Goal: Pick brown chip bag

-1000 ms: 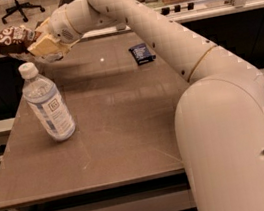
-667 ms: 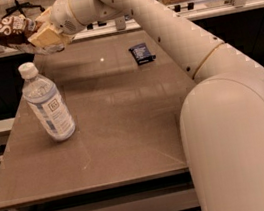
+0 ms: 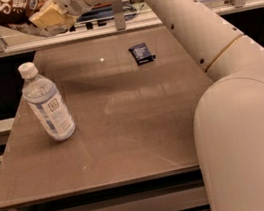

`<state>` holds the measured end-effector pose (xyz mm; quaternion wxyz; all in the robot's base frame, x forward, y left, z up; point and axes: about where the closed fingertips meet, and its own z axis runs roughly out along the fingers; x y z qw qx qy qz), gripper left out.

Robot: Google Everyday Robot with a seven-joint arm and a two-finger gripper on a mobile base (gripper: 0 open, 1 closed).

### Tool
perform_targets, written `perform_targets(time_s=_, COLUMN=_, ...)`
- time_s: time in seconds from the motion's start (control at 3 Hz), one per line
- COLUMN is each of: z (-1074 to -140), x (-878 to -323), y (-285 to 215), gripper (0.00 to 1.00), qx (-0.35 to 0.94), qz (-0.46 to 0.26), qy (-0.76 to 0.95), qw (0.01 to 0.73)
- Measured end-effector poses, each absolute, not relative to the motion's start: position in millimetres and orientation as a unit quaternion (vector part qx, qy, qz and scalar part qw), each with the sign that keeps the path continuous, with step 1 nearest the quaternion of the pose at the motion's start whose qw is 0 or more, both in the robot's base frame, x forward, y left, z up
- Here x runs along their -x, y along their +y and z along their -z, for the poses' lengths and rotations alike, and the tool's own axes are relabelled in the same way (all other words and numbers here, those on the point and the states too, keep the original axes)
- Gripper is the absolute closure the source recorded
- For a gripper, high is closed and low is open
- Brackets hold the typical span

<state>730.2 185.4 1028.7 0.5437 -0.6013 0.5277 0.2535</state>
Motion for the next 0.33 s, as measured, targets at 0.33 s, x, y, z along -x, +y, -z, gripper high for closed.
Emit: perform_targets(time_s=0.33, z=-1045.0, x=-727.1, y=178.9, gripper=1.00, qx=0.605, qz=-0.249, qy=0.518, qw=0.552)
